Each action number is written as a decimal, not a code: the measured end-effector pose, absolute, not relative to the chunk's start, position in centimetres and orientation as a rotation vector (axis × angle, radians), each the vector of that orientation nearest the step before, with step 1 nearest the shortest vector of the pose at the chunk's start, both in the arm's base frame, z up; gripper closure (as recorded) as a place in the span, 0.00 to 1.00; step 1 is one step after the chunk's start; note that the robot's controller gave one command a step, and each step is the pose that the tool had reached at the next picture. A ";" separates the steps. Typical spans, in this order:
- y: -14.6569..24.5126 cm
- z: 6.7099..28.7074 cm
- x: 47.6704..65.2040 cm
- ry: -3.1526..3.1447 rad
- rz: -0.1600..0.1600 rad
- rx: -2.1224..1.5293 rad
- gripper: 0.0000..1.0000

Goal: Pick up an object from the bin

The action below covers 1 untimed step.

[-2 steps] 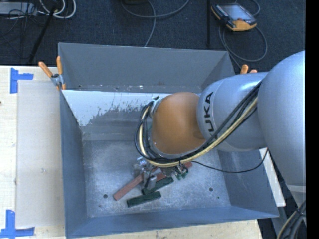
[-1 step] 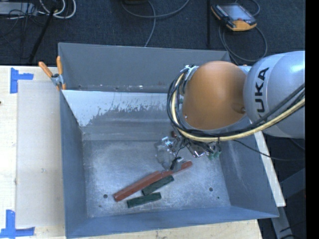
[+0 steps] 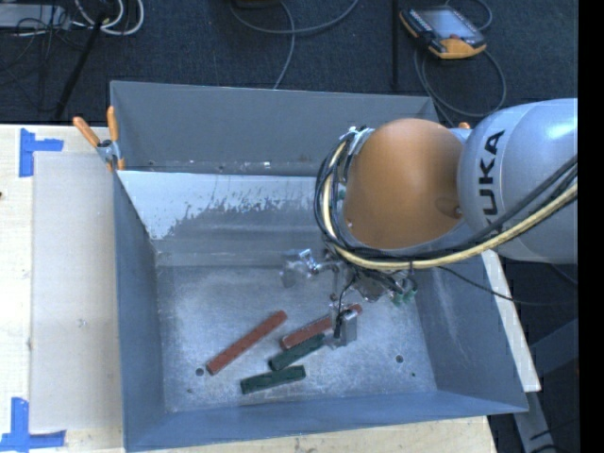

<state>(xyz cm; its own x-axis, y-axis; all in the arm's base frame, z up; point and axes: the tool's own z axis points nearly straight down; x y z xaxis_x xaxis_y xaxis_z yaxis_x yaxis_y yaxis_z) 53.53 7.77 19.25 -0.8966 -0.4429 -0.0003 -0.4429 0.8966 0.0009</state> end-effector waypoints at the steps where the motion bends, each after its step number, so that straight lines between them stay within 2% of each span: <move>1: 11.0 6.8 55.9 3.093 0.001 -0.595 0.00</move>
Offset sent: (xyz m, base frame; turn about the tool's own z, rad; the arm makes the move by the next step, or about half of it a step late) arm 0.0258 0.0321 -0.1203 0.0789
